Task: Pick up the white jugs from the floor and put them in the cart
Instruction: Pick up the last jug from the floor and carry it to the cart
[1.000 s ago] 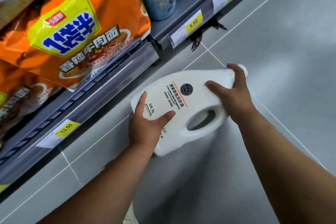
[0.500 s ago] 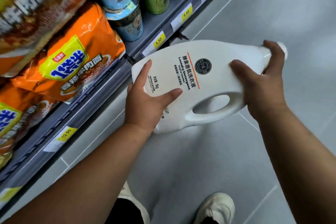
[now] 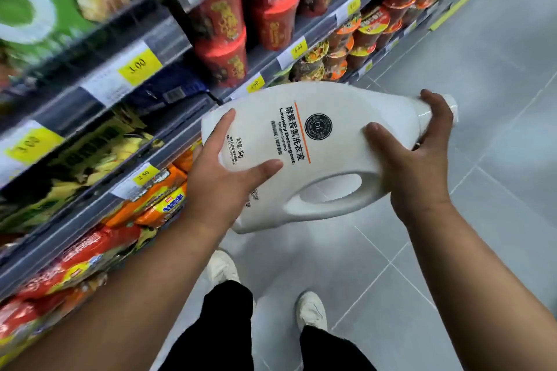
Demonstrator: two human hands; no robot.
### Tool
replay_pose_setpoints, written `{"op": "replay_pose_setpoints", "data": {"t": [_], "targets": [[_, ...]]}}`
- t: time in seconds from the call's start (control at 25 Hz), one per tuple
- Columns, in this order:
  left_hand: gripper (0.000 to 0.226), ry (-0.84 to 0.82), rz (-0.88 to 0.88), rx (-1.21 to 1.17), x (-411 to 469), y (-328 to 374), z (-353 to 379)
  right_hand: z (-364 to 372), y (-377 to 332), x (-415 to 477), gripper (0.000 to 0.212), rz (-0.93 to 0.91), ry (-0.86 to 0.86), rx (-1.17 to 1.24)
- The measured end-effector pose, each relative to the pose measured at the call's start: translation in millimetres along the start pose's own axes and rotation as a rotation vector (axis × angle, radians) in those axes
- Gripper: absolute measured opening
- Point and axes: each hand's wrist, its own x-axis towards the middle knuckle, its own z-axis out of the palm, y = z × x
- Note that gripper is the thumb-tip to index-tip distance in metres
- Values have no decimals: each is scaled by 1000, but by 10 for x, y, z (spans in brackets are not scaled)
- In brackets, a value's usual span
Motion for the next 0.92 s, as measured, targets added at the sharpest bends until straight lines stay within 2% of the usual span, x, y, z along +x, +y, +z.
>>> {"op": "replay_pose_setpoints", "data": {"t": [0.2,0.32,0.44,0.64,0.92], "targets": [[93,180,151,-27,-996,1420,-957,20,-1849,-527,74,-202,-180,52],[89,364,236,-18,-1639,1959,-1655,251,-2729,-990,77,-355,-303,146],[92,545,289,-33,-2251,2310,-2278,542,-3351,-1488,77,-409,-470,260],[88,826,354,-73,-3410,2516,-3350,1201,-4102,-2638,77,-499,-728,430],[82,1224,317,-41,-5339,2152,-4890,2138,-4641,-4975,74,-533,-1092,558]]}}
